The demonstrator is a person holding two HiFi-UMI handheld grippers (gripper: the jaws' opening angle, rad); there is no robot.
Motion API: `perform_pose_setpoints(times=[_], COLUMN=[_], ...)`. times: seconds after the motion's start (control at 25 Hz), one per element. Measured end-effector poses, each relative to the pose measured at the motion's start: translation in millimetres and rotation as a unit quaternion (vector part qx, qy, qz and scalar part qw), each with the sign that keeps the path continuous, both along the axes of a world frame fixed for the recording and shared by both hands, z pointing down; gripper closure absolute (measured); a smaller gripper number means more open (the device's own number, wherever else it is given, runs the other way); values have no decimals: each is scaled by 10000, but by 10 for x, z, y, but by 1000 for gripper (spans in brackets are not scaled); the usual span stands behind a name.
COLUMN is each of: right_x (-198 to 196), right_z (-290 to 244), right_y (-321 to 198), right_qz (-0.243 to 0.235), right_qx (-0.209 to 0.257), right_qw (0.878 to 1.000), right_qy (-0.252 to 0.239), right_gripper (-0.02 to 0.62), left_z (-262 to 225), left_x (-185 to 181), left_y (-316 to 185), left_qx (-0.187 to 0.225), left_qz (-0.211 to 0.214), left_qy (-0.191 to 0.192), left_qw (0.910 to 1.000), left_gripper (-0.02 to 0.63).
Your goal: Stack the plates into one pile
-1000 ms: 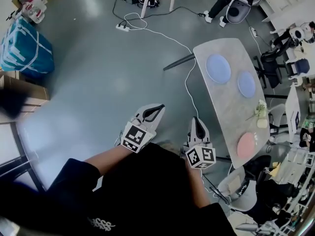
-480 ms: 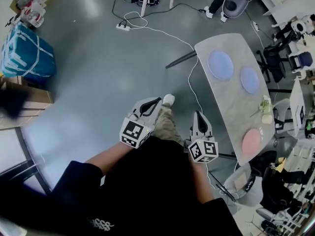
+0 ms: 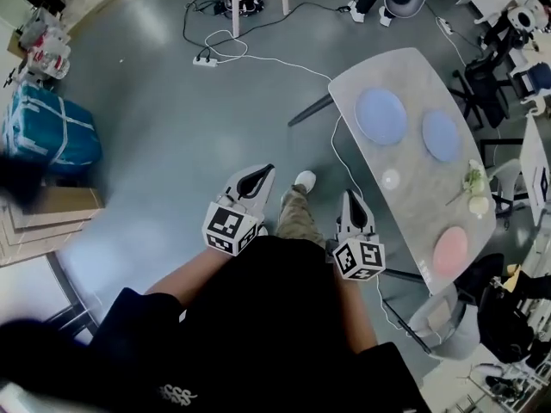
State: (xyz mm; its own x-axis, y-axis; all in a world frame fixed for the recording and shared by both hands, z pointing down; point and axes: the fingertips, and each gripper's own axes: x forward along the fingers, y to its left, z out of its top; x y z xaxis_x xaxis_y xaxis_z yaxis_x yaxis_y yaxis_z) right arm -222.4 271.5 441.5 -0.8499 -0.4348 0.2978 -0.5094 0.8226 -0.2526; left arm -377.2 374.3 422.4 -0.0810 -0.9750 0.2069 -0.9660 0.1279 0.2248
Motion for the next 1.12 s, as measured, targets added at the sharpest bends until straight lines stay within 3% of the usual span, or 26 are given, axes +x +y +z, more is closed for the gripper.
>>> perform_pose_setpoints(times=[0.16,0.44,0.64,0.92,1.12], right_x=[-65,-66,59,292,227], right_z=[64,-13,-183,114,264], right_y=[-596,-1743,-2473,-3058,-3162], right_qz=[191,770,1039,1469,1304], right_qx=[183,141,266,-115,-292], right_qw=[9994,9968,9942,9888,9909], right_qy=[241,165,42,241,173], right_gripper=[583,583,583,583,583], left_z=[74,-22,-108,78,248], left_x=[-107,-169,-144,-163,-120], left_y=[-673,-1952,-2590,-3239,-3552], left_qx=[-120,-140,-171,-484,-639], left_qz=[298,873,1067,1205,1294], left_qy=[18,69,22,73,221], left_qw=[9995,9961,9941,9915,9893], left_gripper=[591,591,591,591,591])
